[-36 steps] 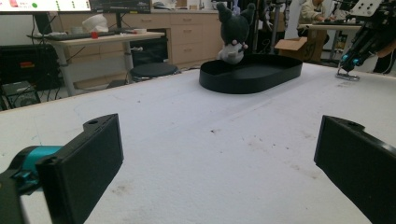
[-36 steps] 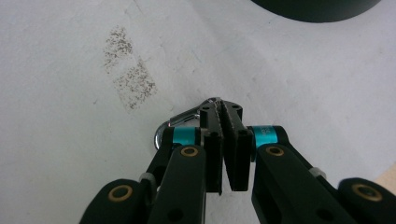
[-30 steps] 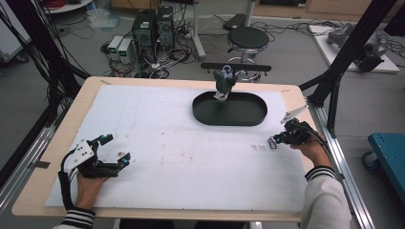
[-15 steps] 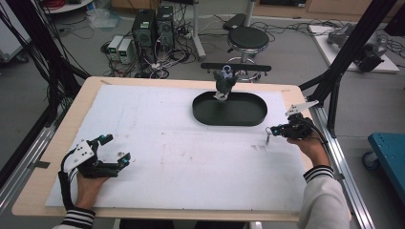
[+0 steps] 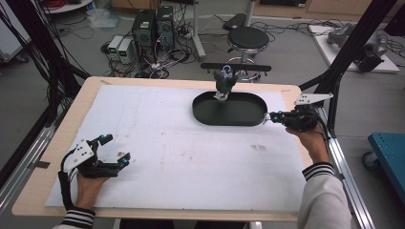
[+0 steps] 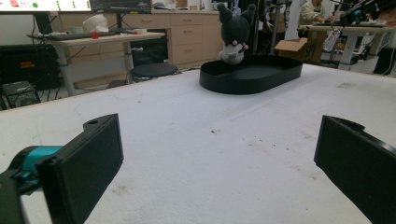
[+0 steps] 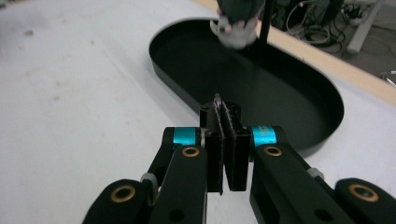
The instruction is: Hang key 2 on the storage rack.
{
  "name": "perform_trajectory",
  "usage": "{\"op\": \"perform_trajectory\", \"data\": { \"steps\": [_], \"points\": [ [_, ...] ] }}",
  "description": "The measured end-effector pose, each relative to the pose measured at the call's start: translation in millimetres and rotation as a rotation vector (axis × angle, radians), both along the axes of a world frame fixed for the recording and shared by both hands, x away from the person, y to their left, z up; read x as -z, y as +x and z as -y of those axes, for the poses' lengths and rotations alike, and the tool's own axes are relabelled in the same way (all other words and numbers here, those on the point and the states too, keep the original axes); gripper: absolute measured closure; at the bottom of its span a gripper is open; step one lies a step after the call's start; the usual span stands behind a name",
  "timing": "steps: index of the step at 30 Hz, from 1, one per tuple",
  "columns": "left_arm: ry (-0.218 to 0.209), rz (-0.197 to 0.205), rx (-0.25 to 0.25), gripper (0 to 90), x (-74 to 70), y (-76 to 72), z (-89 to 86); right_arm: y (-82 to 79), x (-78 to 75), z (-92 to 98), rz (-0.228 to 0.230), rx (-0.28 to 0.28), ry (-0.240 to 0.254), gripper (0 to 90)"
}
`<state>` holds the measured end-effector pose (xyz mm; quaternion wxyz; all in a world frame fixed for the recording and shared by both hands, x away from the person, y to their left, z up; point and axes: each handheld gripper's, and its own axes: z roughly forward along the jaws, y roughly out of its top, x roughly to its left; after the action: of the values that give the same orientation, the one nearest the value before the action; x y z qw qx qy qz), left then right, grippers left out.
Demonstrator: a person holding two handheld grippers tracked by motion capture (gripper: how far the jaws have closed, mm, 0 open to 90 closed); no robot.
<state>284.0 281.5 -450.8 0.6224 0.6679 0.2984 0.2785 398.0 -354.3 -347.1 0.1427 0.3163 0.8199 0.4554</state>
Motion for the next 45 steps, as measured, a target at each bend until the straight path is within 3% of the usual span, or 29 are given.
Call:
{"op": "perform_trajectory", "data": {
  "steps": [2, 17, 27, 31, 45],
  "points": [
    [0.001, 0.000, 0.001, 1.7, 0.0, 0.0, -0.2, -0.7, -6.3, -0.1, 0.019, 0.003, 0.031, 88.7],
    [-0.002, -0.003, 0.001, 1.7, 0.0, 0.0, -0.6, 1.8, -44.9, -7.2, 0.107, 0.039, 0.072, 88.6],
    [-0.007, -0.001, 0.002, 1.7, 0.1, 0.1, -0.7, 17.0, -85.5, -22.2, 0.151, 0.040, 0.066, 88.6],
    [-0.008, -0.002, 0.002, 1.7, 0.1, 0.3, -1.0, 23.1, -94.9, -27.4, 0.166, 0.045, 0.061, 88.5],
    [-0.013, -0.008, 0.001, 1.7, 0.1, 0.5, -1.7, 53.4, -115.0, -46.2, 0.143, 0.023, 0.014, 88.5]
  ]
}}
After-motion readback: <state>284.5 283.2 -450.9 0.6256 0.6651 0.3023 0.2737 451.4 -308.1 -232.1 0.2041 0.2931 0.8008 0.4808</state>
